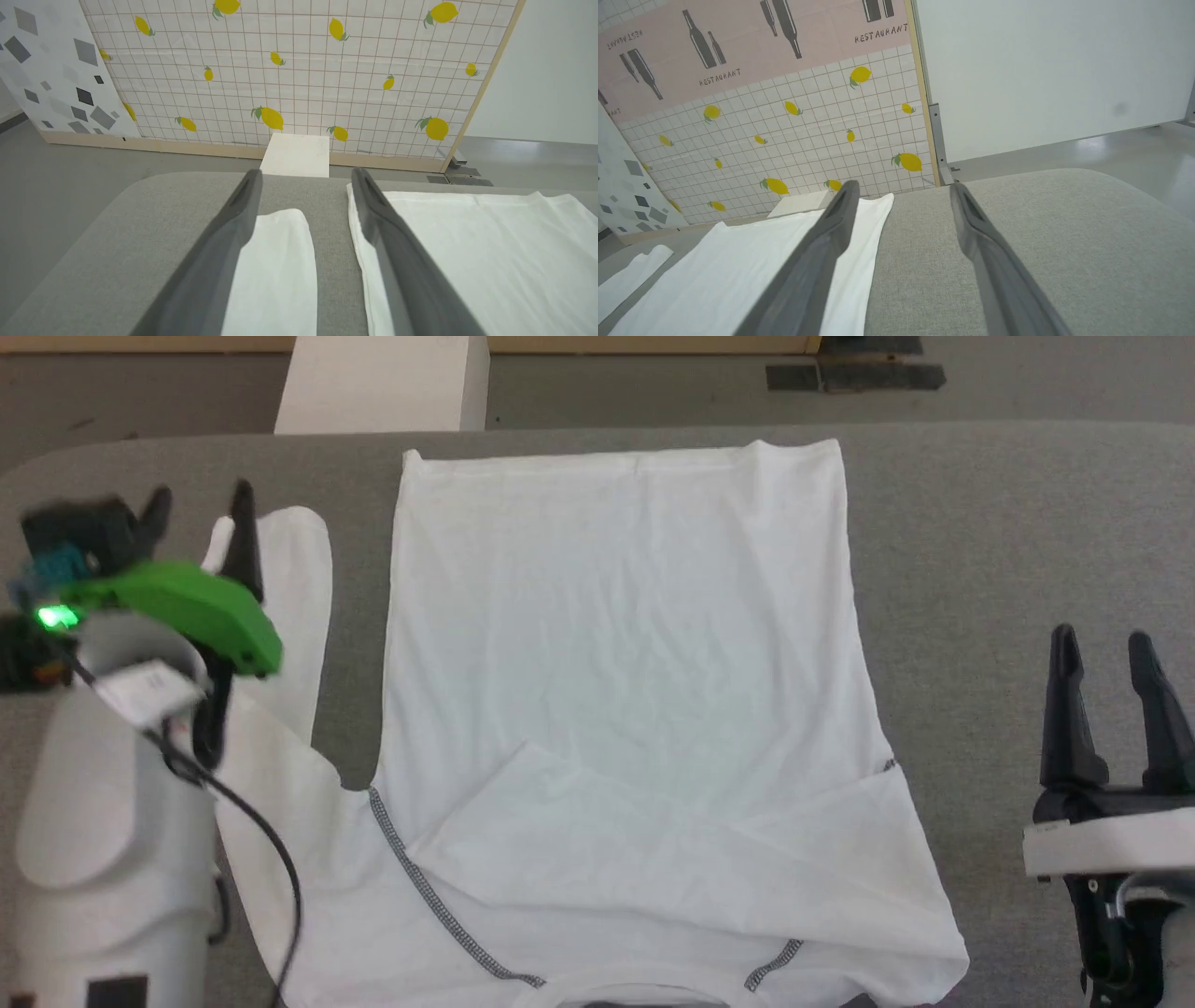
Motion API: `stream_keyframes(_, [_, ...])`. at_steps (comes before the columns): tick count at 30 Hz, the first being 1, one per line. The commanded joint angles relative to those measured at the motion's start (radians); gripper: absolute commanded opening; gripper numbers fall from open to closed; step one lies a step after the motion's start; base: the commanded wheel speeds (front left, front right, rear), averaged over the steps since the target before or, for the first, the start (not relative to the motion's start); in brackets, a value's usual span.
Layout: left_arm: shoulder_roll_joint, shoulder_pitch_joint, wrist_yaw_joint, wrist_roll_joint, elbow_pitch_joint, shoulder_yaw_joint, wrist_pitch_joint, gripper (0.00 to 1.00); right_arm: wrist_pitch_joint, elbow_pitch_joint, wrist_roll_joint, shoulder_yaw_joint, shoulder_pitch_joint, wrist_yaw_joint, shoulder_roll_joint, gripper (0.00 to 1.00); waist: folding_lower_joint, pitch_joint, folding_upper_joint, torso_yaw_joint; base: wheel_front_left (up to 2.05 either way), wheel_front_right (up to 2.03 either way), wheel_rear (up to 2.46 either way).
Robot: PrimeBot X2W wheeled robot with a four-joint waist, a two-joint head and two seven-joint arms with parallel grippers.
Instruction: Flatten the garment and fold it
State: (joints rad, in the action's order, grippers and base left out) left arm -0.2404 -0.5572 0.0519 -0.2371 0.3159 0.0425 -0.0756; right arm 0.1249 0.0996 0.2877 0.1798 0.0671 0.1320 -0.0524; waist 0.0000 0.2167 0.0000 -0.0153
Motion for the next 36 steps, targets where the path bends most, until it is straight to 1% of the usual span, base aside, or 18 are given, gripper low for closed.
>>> stream_keyframes(1, [-0.030,-0.078,0.010,-0.013,0.026,-0.002,-0.074,1.00,-0.006,0.018,0.007,-0.011,0.033,-0.001,-0.005,1.00,0.0000,0.124,0.0000,-0.010,0.00,0.00,0.00])
stream_keyframes(3, [-0.068,-0.176,0.010,-0.023,0.049,0.003,-0.193,1.00,-0.011,0.040,0.013,-0.015,0.060,-0.001,-0.015,1.00,0.0000,0.190,0.0000,-0.017,0.00,0.00,0.00])
stream_keyframes(7, [-0.133,-0.322,-0.023,-0.039,0.084,0.031,-0.403,1.00,-0.009,0.078,0.032,-0.023,0.111,-0.001,-0.031,1.00,0.0000,0.311,0.0000,-0.040,0.00,0.00,0.00])
stream_keyframes(9, [-0.154,-0.360,-0.036,-0.052,0.099,0.041,-0.498,1.00,-0.003,0.088,0.043,-0.023,0.132,-0.001,-0.036,1.00,0.0000,0.355,0.0000,-0.050,0.00,0.00,0.00])
stream_keyframes(12, [-0.181,-0.387,-0.054,-0.060,0.100,0.048,-0.610,1.00,0.007,0.100,0.053,-0.021,0.148,-0.001,-0.042,1.00,0.0000,0.409,0.0000,-0.061,0.00,0.00,0.00])
stream_keyframes(15, [-0.202,-0.395,-0.084,-0.067,0.092,0.058,-0.722,1.00,0.016,0.126,0.056,-0.016,0.148,-0.001,-0.043,1.00,0.0000,0.455,0.0000,-0.068,0.00,0.00,0.00])
stream_keyframes(19, [-0.239,-0.387,-0.121,-0.047,0.055,0.058,-0.824,1.00,0.023,0.157,0.058,-0.008,0.145,-0.001,-0.042,1.00,0.0000,0.494,0.0000,-0.067,0.00,0.00,0.00])
stream_keyframes(23, [-0.266,-0.365,-0.157,-0.027,0.022,0.062,-0.886,1.00,0.019,0.179,0.059,-0.012,0.146,-0.001,-0.042,1.00,0.0000,0.514,0.0000,-0.065,0.00,0.00,0.00])
stream_keyframes(26, [-0.251,-0.343,-0.180,-0.054,0.004,0.083,-0.933,1.00,0.017,0.185,0.059,-0.012,0.151,-0.001,-0.045,1.00,0.0000,0.519,0.0000,-0.064,0.00,0.00,0.00])
stream_keyframes(27, [-0.244,-0.331,-0.186,-0.065,-0.003,0.089,-0.948,0.37,0.017,0.185,0.059,-0.011,0.153,-0.001,-0.046,1.00,0.0000,0.520,0.0000,-0.062,0.00,0.00,0.00])
stream_keyframes(28, [-0.230,-0.321,-0.197,-0.085,-0.014,0.107,-0.947,0.00,0.018,0.183,0.059,-0.009,0.155,-0.001,-0.047,1.00,0.0000,0.518,0.0000,-0.060,0.00,0.00,0.00])
stream_keyframes(30, [-0.205,-0.303,-0.219,-0.112,-0.036,0.141,-0.912,0.00,0.019,0.177,0.057,-0.007,0.154,-0.001,-0.048,1.00,0.0000,0.508,0.0000,-0.056,0.00,0.00,0.00])
stream_keyframes(32, [-0.175,-0.287,-0.249,-0.139,-0.055,0.191,-0.841,0.00,0.021,0.172,0.055,-0.010,0.153,-0.001,-0.049,1.00,0.0000,0.491,0.0000,-0.053,0.00,0.00,0.00])
stream_keyframes(34, [-0.155,-0.275,-0.282,-0.162,-0.069,0.257,-0.745,0.00,0.025,0.164,0.054,-0.015,0.154,-0.001,-0.049,1.00,0.0000,0.465,0.0000,-0.051,0.00,0.00,0.00])
stream_keyframes(36, [-0.150,-0.260,-0.306,-0.177,-0.077,0.325,-0.640,0.00,0.027,0.154,0.052,-0.020,0.154,-0.001,-0.049,1.00,0.0000,0.435,0.0000,-0.049,0.00,0.00,0.00])
